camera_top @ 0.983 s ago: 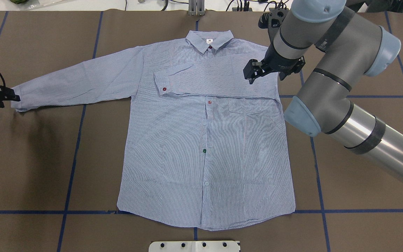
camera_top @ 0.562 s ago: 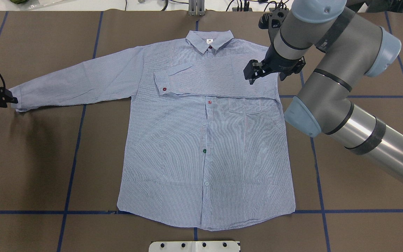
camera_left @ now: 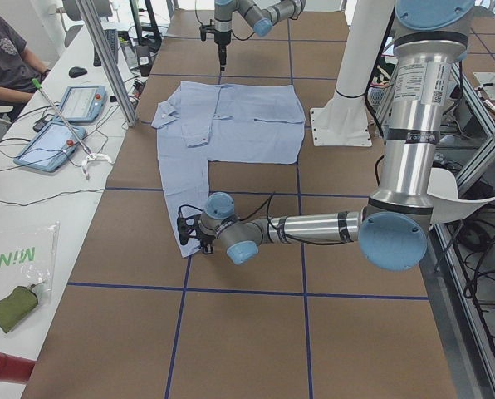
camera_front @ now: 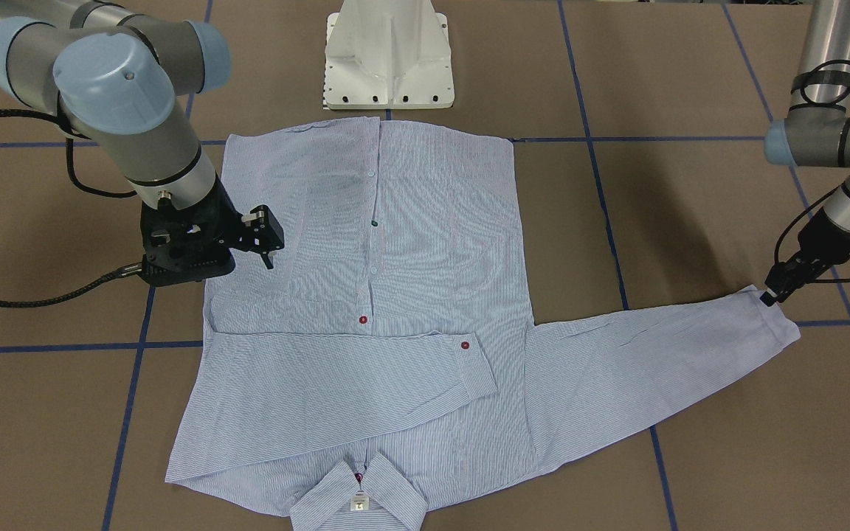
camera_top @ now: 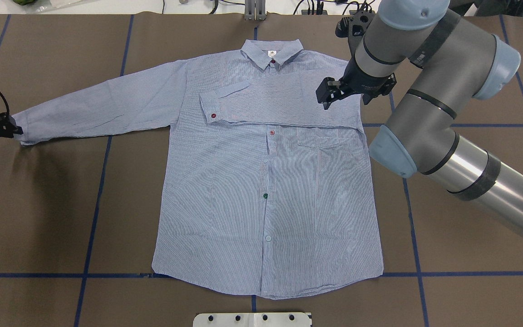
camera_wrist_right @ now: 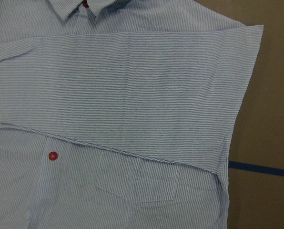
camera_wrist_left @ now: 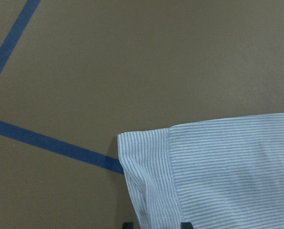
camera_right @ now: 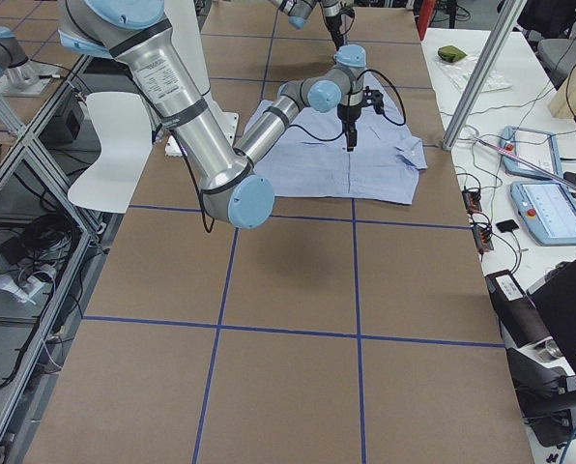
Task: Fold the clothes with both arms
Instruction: 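Release the sleeve and raise the right gripper while left gripper grasps other cuff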
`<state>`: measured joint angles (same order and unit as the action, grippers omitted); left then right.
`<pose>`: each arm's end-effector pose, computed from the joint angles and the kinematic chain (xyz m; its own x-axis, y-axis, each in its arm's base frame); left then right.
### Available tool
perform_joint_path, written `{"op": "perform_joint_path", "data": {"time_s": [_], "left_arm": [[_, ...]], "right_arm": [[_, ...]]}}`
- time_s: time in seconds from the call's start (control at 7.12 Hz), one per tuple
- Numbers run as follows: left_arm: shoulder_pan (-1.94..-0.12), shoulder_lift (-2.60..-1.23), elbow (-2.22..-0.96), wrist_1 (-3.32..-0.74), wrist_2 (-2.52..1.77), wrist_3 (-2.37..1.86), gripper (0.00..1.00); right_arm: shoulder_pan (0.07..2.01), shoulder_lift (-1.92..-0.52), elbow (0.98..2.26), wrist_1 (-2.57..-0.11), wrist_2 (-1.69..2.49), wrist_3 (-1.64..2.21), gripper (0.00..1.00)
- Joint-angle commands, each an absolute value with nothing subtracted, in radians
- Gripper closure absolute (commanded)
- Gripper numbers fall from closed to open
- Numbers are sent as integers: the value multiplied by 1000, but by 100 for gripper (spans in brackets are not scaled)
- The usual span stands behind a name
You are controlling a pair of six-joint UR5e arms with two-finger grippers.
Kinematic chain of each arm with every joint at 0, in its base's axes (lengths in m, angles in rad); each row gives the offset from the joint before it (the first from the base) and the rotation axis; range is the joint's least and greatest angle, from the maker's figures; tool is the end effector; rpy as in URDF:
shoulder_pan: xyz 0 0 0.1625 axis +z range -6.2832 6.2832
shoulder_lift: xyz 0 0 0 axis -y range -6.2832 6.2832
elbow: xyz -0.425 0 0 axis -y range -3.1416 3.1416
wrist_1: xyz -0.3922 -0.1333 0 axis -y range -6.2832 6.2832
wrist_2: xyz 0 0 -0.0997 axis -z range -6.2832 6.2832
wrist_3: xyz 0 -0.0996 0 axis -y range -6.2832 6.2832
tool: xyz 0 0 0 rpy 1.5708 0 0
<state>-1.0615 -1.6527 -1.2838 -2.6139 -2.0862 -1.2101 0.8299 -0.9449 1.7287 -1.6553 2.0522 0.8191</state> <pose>0.1946 -0.5211 0.6498 0.5102 -0.2839 -0.8118 0.4285 0.9023 -0.0462 -0.3810 -0.5457 0.2334 0.6866 -0.1462 0.7122 0.0219 0.9833 0.1807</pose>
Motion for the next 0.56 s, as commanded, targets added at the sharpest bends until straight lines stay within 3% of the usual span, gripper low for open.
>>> {"op": "perform_joint_path", "data": {"time_s": [0.0,0.14,0.42], "left_arm": [[-1062,-1655,-1281,-2614,-2086,-1227,94],[-1062,-1655,-1282,-2614,-2088,-1226,100],[-1063,-1655,-1316,-2611,-2097,-1221,100]], "right_arm": [[830,-945,1729,-1655,2051,819,0],[830,-946,1729,-1655,2051,819,0],[831,-946,1730,-1655,2052,819,0]]}}
